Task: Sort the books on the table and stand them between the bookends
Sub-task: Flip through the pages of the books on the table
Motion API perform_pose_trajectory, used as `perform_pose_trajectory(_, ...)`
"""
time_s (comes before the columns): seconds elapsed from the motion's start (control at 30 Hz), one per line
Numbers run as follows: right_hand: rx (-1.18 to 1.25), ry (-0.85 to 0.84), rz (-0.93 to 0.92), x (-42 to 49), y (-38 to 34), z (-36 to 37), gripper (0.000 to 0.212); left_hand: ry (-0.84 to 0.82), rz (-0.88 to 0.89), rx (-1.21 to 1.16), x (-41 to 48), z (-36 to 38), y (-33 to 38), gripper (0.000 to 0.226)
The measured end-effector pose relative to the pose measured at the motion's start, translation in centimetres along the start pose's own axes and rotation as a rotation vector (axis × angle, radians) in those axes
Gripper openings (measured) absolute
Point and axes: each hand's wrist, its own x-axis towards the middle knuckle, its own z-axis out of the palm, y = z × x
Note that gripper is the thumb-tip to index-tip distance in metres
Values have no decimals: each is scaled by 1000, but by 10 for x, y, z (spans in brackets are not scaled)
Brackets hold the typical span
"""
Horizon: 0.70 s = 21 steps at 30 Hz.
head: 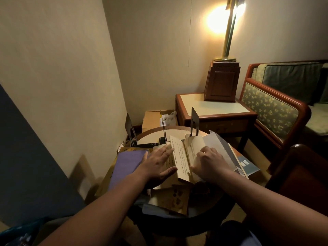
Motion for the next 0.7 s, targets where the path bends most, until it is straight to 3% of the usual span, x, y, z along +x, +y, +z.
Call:
perform_pose_trajectory(0.13,-16,-64,8,1,-1,3,75,-19,92,78,6,3,3,86)
perform_pose_trajectory(0.3,67,-79,19,0,-2,-4,52,-110,63,95,10,14,-8,108)
perform_pose_trajectory(0.5,254,27,73,1,9,-21,44,-153,27,125,6,10,-2,88)
perform_pose_trajectory(0.6,360,103,124,0,20,-31,53,-192,14,137,7,9,-3,93)
perform_pose_trajectory(0.7,381,110,175,1,35,-34,64,-222,-11,129,11,9,-4,79)
